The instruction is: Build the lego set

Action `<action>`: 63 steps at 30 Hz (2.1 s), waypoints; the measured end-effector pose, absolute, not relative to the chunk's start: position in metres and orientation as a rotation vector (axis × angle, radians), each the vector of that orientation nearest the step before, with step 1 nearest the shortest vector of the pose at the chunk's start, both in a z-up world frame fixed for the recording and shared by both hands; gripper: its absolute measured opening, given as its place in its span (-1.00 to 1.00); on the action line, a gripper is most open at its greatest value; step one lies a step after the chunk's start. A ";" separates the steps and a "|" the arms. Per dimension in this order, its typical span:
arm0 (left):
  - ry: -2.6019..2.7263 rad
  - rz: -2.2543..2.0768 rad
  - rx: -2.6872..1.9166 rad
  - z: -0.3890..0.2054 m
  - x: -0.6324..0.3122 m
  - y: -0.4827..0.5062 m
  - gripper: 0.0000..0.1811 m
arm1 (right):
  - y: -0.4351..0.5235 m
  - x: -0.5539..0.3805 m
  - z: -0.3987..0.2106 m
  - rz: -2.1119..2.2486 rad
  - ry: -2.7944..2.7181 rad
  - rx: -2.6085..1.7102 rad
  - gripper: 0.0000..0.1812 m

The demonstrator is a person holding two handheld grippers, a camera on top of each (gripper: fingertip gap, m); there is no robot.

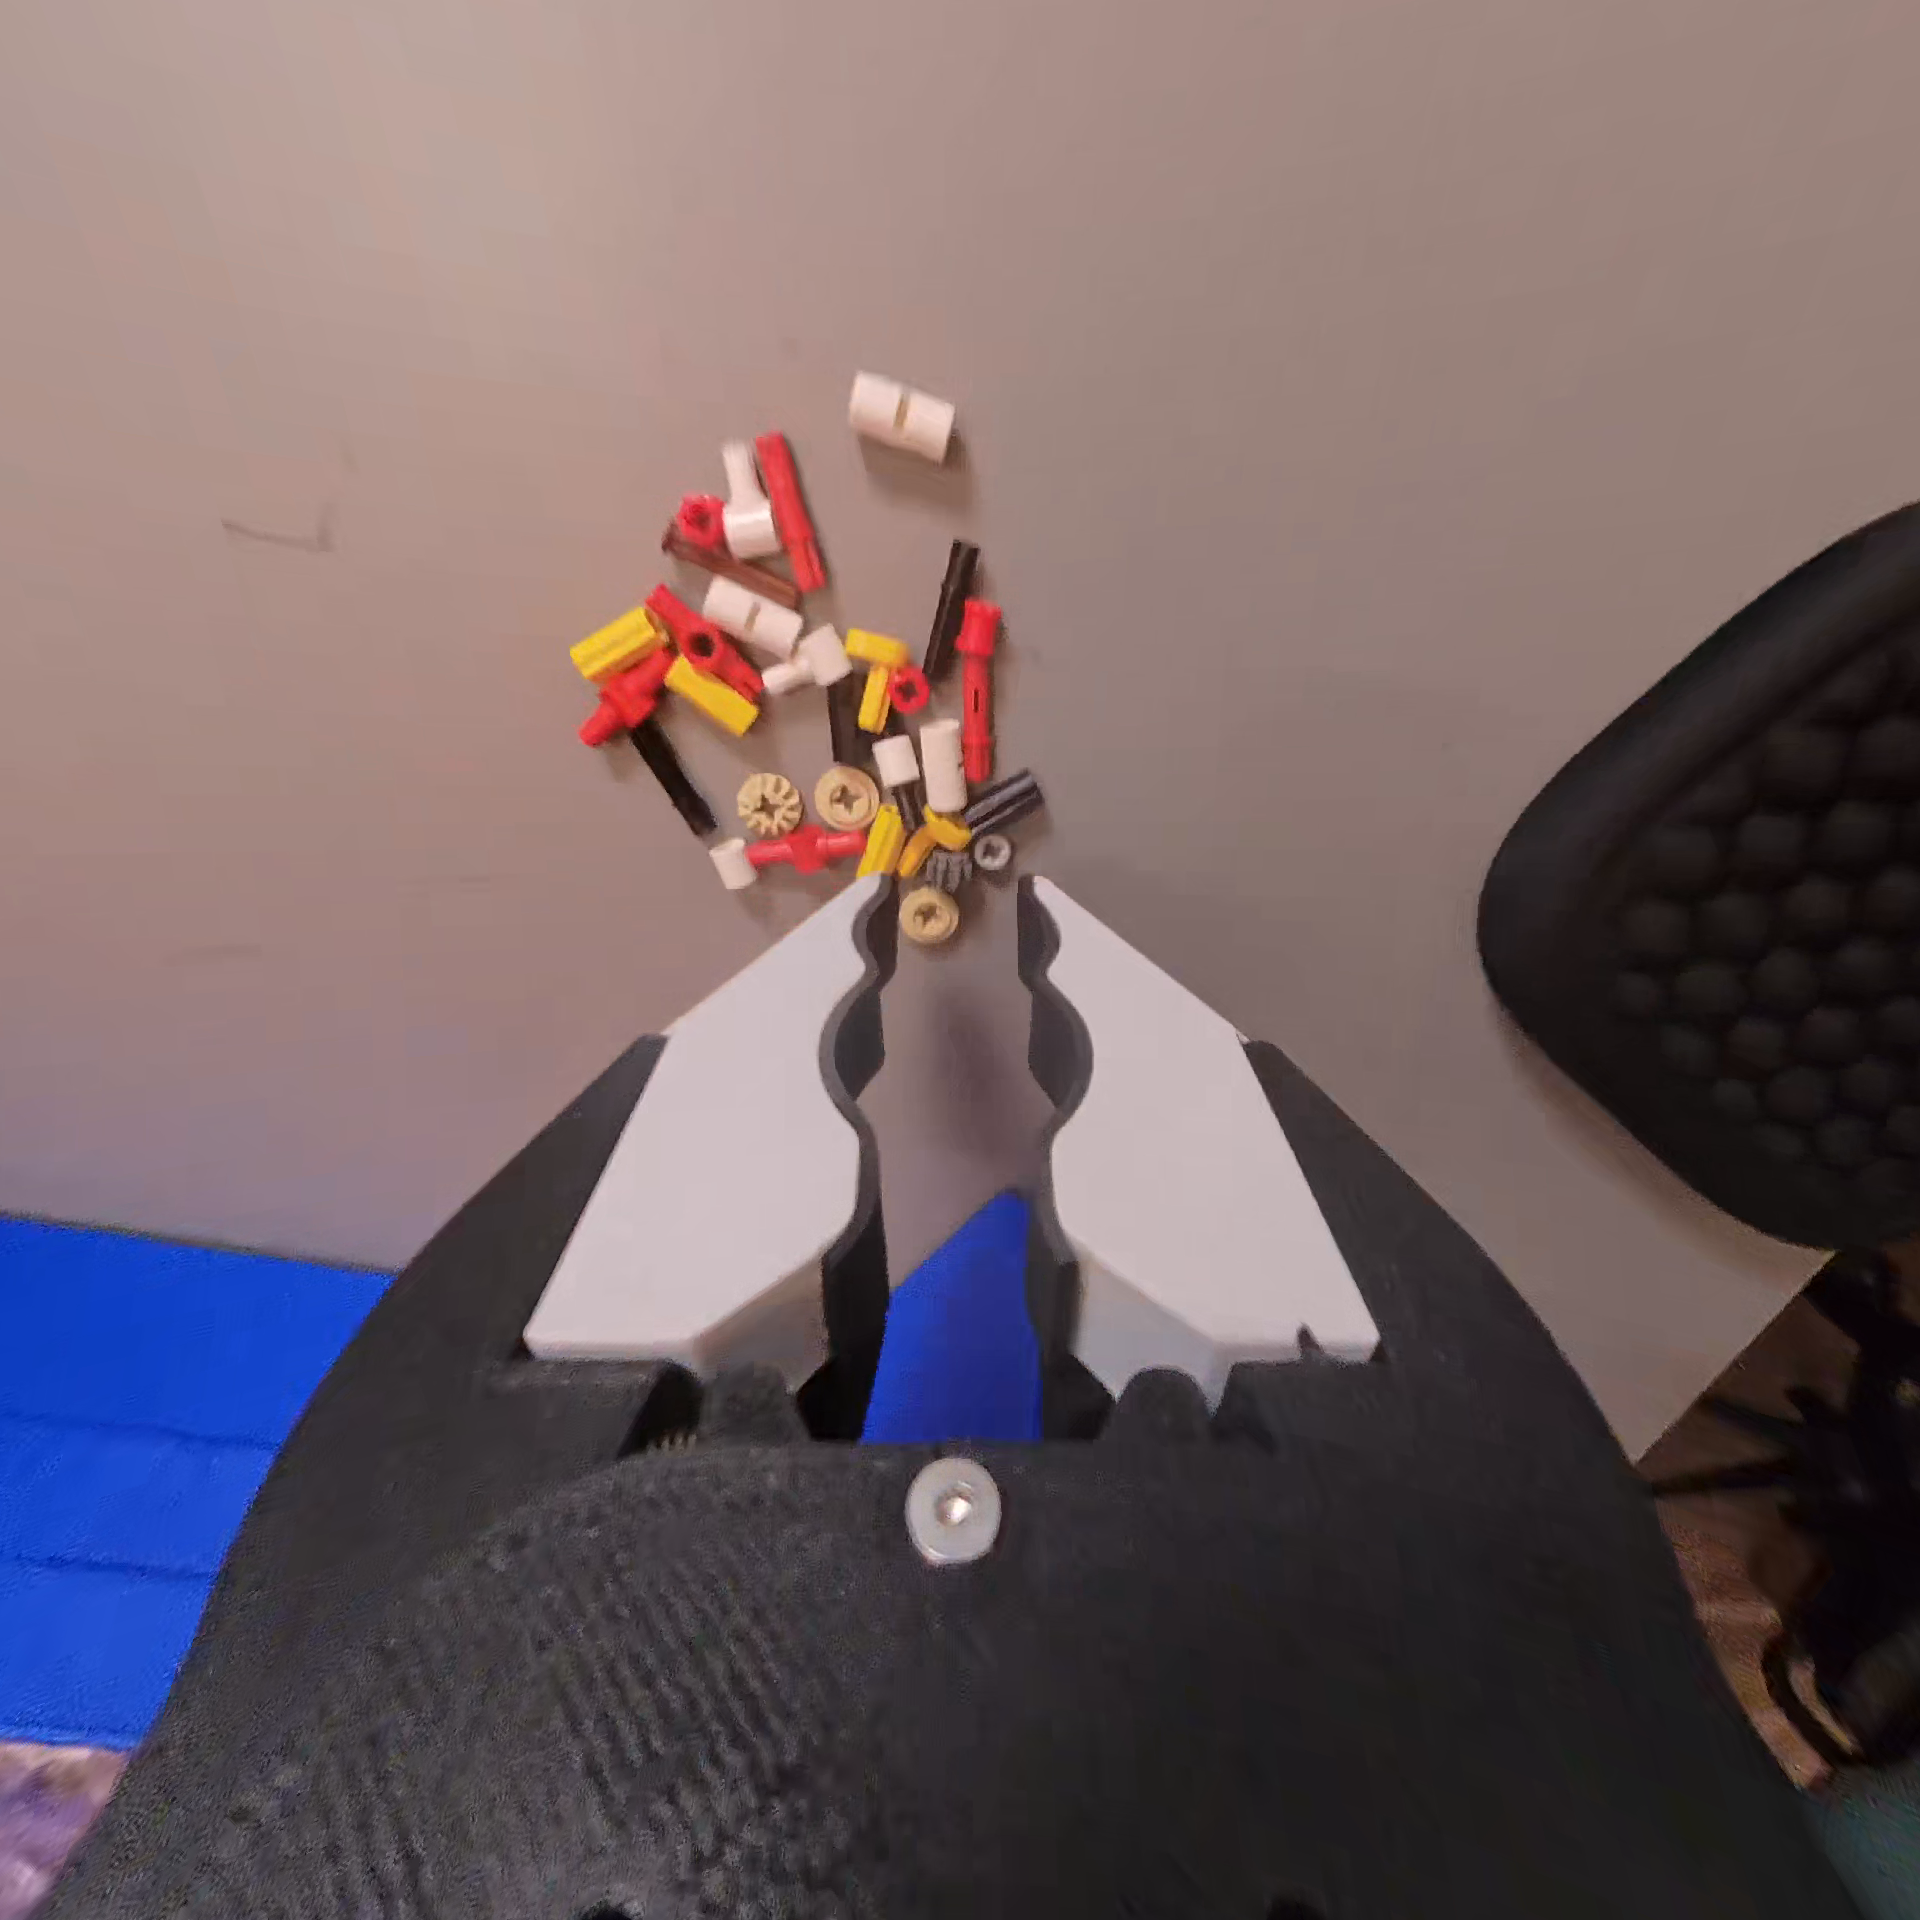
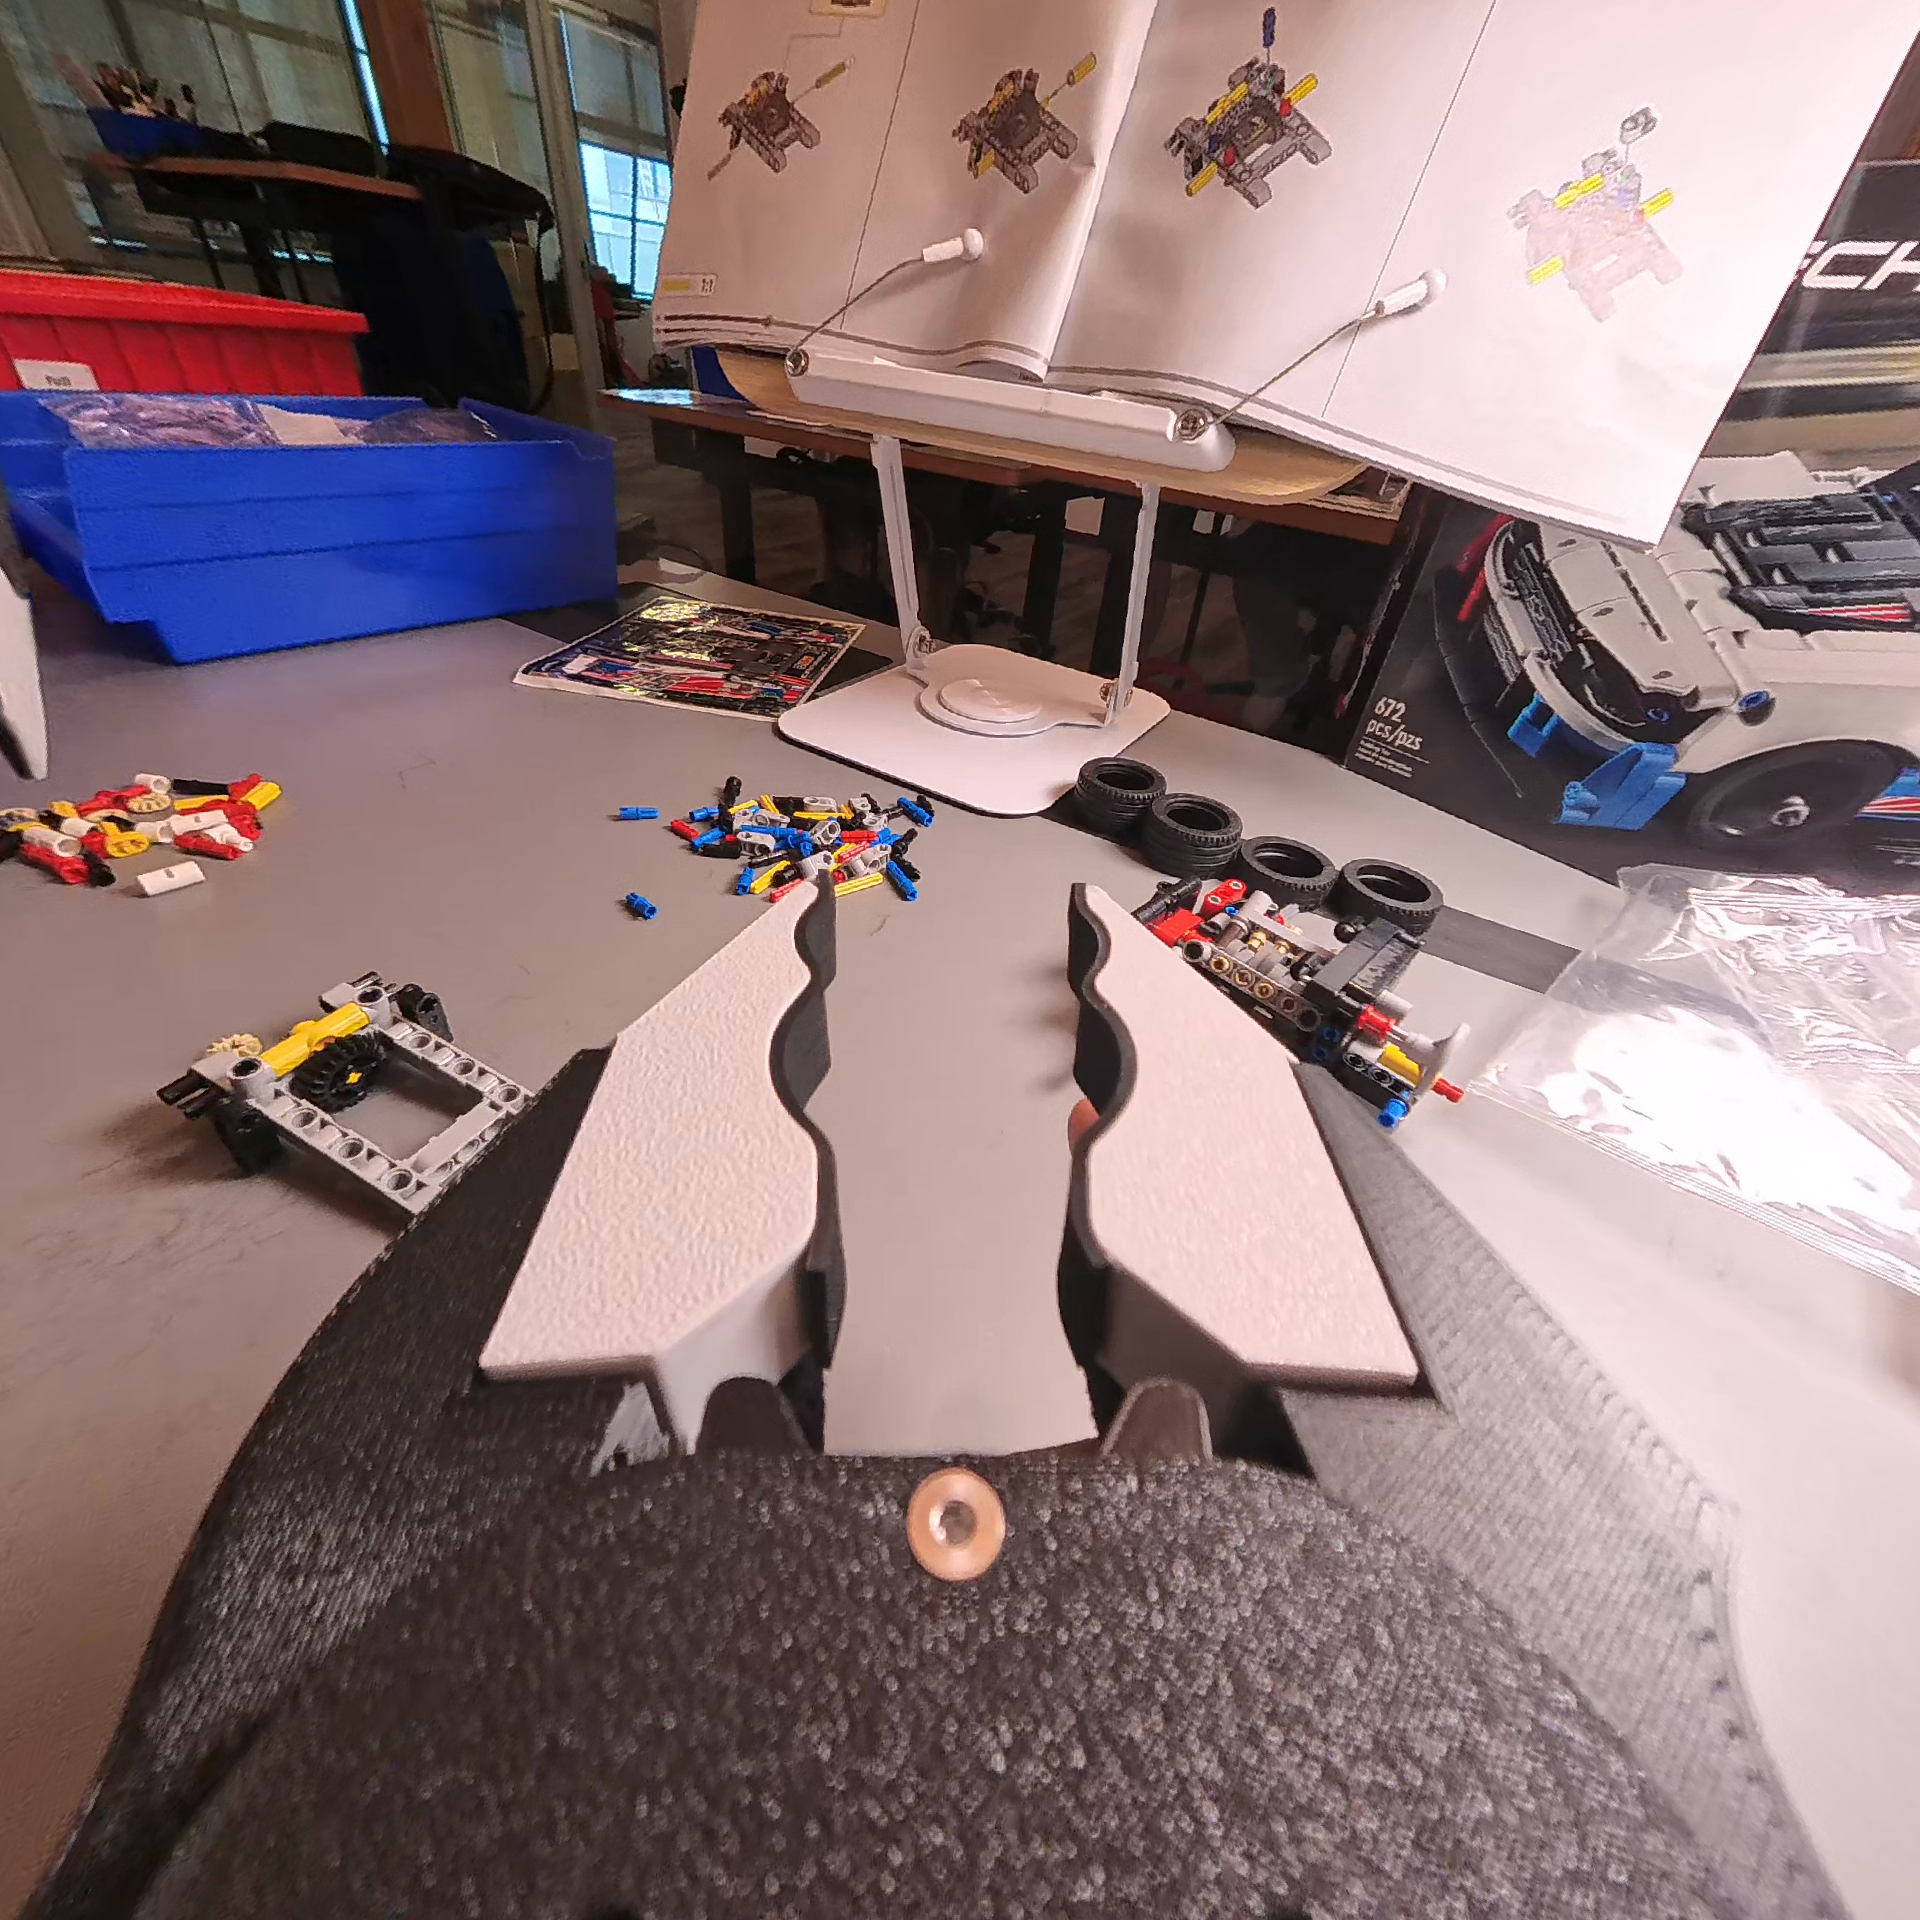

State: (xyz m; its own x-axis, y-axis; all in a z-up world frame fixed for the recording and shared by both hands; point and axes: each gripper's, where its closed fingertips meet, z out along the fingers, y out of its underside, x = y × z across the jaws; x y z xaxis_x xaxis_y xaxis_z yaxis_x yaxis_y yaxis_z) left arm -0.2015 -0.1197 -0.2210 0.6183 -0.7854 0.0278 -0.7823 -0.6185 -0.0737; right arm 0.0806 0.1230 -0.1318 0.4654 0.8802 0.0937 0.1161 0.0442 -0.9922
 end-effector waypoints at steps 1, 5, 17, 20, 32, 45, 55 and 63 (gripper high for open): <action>1.378 -0.052 -2.808 -0.224 -0.207 -0.123 -0.76 | 0.123 0.081 -0.132 0.743 -0.943 -1.422 -0.52; 1.428 0.010 -2.872 -0.233 -0.217 -0.128 -0.77 | 0.123 0.081 -0.132 0.746 -0.945 -1.423 -0.52; 1.403 0.038 -2.802 -0.231 -0.213 -0.120 -0.88 | 0.122 0.081 -0.132 0.747 -0.948 -1.423 -0.52; 1.268 -0.159 -2.555 -0.198 -0.169 -0.100 -0.88 | 0.114 0.078 -0.127 0.771 -0.971 -1.383 -0.52; 0.458 -1.648 -1.586 -0.112 0.040 -0.076 -0.89 | -0.069 0.043 -0.119 1.103 -1.543 -0.815 -0.60; 0.510 -1.625 -1.686 -0.125 0.052 -0.073 -0.82 | -0.077 0.048 -0.125 1.005 -1.632 -0.746 -0.88; 0.806 -0.349 -2.216 -0.217 -0.057 -0.048 -0.75 | 0.020 0.084 -0.235 0.499 -2.181 -1.501 -0.88; 0.895 -0.369 -2.257 -0.236 -0.039 -0.035 -0.83 | 0.033 0.078 -0.238 0.459 -2.320 -1.628 -0.88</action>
State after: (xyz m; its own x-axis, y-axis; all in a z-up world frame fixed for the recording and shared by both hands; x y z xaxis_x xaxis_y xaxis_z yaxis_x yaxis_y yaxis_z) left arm -0.0387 -0.0353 -0.2358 0.7243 -0.6893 0.0140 -0.4989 -0.5381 -0.6794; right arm 0.0779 0.0331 -0.2381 -0.3324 0.9424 0.0375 0.8571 0.3185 -0.4049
